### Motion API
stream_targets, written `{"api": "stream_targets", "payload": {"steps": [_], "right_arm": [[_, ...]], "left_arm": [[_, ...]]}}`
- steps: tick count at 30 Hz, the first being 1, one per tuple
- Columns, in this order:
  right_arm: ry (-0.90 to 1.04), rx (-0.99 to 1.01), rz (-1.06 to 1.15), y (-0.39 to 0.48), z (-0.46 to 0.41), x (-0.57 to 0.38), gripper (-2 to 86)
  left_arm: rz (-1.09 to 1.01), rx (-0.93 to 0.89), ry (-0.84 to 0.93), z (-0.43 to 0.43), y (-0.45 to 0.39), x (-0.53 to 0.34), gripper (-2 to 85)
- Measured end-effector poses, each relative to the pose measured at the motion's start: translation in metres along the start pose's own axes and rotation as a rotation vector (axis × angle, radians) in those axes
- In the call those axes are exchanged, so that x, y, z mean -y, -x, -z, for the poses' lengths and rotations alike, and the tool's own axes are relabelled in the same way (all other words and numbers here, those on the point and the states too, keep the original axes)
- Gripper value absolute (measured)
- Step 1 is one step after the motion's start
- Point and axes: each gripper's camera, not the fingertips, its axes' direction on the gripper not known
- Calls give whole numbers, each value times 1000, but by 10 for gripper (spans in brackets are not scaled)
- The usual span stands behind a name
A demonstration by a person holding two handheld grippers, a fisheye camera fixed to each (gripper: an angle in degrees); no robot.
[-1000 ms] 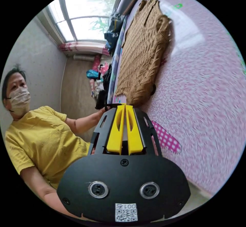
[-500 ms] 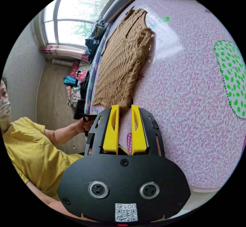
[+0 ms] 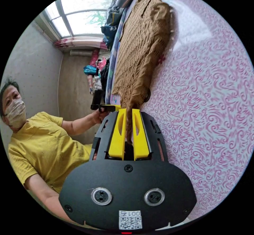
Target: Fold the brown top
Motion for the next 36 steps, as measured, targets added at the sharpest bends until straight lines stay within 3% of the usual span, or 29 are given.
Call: {"api": "stream_targets", "payload": {"steps": [6, 12, 22, 32, 36], "right_arm": [[-90, -66, 21, -1, 16, -4, 8], [51, -147, 59, 4, -4, -10, 29], [34, -191, 54, -10, -22, -16, 10], [44, -178, 74, -25, -24, -25, 2], [36, -47, 138, -26, -27, -30, 3]], "left_arm": [[-4, 15, 2, -7, 4, 1, -16], [-6, 25, 1, -15, 8, 1, -16], [-49, 111, 14, -28, 5, -2, -16], [-83, 158, -32, -45, 1, -18, -16], [-134, 102, -85, -48, -6, -33, -16]]}}
